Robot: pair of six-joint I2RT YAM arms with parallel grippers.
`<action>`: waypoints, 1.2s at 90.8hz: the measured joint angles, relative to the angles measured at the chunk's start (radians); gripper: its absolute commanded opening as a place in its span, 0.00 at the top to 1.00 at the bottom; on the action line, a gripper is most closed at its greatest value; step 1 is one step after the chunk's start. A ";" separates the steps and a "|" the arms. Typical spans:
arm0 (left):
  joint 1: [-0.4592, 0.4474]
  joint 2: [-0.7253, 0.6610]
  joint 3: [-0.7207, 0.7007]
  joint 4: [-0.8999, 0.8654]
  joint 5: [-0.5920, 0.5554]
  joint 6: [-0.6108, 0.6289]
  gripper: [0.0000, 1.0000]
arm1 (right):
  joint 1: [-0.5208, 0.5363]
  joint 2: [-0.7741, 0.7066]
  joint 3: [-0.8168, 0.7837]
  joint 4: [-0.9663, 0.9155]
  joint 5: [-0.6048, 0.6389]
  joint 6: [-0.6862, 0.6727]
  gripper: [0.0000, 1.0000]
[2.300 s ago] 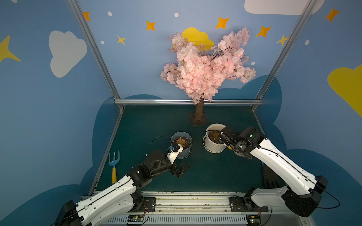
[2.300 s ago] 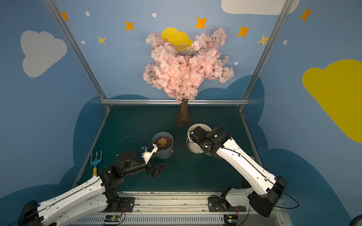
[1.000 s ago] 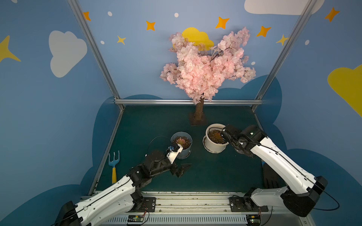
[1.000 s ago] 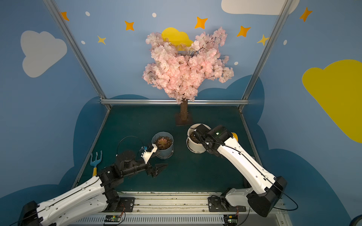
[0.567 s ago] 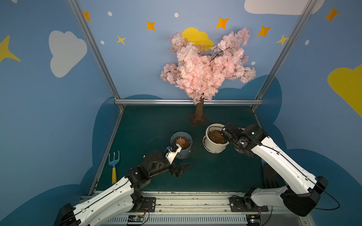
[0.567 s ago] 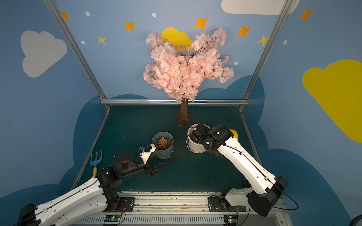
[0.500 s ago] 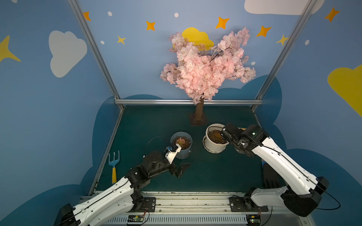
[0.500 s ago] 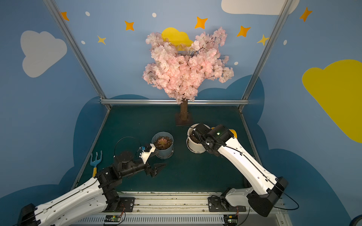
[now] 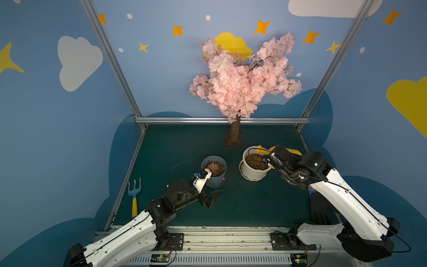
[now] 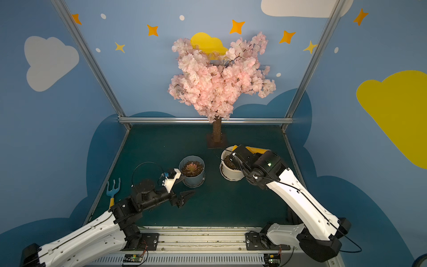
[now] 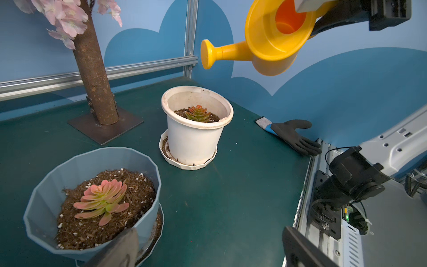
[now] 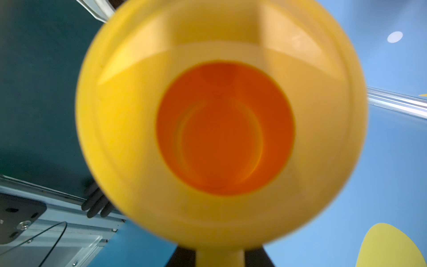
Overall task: Water the succulent around the soil edge
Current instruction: Water the soil of the potted plant with water, then place the watering can at the center of the board.
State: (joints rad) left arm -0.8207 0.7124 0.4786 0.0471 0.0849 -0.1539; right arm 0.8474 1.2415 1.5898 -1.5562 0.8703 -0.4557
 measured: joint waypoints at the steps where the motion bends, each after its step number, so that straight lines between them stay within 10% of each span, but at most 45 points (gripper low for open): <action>1: 0.000 -0.003 0.000 -0.002 -0.001 0.000 0.00 | 0.003 -0.001 0.002 0.005 -0.004 0.006 1.00; 67: -0.009 -0.106 -0.051 -0.008 -0.085 -0.103 0.02 | 0.140 -0.027 -0.092 0.288 -0.436 0.565 1.00; 109: -0.055 -0.133 -0.107 0.010 -0.119 -0.192 0.08 | 0.323 -0.027 -0.278 0.372 -0.355 0.909 1.00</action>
State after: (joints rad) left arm -0.8761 0.5793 0.3714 0.0566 -0.0338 -0.3454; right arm 1.1706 1.2148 1.3121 -1.1843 0.5152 0.4530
